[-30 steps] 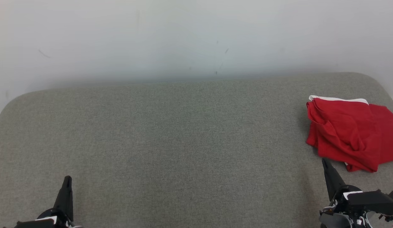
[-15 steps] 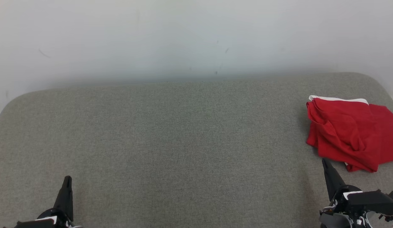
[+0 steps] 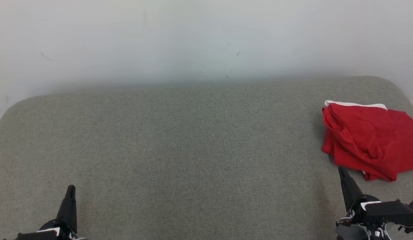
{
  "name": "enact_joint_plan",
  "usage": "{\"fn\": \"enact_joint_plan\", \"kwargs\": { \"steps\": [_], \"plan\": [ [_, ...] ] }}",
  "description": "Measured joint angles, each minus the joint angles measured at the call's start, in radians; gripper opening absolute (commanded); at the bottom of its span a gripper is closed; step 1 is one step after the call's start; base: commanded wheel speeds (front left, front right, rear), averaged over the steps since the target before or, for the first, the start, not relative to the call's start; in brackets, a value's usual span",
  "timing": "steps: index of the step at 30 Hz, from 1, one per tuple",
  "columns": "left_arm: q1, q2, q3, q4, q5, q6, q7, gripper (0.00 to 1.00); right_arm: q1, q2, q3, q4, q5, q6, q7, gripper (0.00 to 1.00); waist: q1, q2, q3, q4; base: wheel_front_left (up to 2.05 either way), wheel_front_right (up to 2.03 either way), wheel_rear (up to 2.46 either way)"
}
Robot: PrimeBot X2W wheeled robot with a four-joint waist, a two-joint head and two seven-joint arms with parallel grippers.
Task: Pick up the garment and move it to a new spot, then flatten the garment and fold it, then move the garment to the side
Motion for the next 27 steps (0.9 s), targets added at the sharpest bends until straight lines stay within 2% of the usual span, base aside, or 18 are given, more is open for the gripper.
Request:
{"fn": "enact_joint_plan", "kwargs": {
  "steps": [27],
  "plan": [
    [0.000,0.000,0.000,0.000,0.000,0.000,0.000,0.00,0.000,0.000,0.000,0.000,0.000,0.000,0.000,0.00,0.0001,0.0000,0.000,0.000,0.00,0.00,0.00]
  ]
}}
